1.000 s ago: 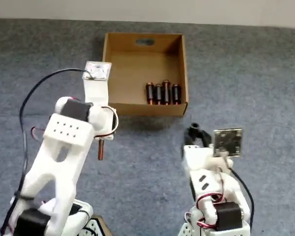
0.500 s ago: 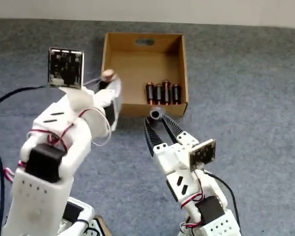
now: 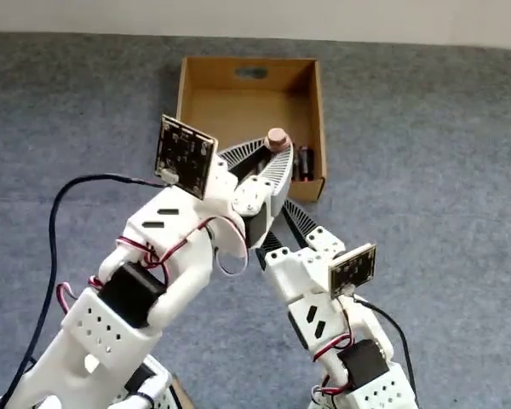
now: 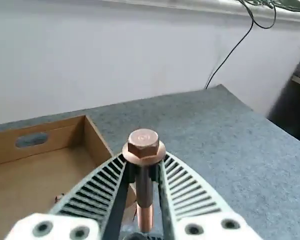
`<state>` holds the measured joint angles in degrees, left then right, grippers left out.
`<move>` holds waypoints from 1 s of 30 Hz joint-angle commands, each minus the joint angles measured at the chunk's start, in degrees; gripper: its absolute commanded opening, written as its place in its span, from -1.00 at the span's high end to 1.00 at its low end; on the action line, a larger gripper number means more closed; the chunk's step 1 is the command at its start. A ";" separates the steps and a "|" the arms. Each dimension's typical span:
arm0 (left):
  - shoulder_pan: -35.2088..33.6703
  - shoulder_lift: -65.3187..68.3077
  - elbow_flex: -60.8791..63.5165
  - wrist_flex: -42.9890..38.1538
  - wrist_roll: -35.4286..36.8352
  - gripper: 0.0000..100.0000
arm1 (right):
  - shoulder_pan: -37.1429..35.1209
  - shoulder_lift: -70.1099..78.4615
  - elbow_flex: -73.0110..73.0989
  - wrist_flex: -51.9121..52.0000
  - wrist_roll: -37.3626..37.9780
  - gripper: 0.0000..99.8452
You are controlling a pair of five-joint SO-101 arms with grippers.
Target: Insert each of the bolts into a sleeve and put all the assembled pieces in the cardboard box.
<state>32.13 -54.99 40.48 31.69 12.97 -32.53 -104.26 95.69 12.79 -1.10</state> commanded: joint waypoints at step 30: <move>1.19 -9.10 4.00 2.37 -5.63 0.98 | -0.40 -0.40 3.21 -1.19 -0.09 0.98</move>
<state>32.48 -63.78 44.53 36.09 3.91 -32.53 -104.09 95.69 12.88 -1.10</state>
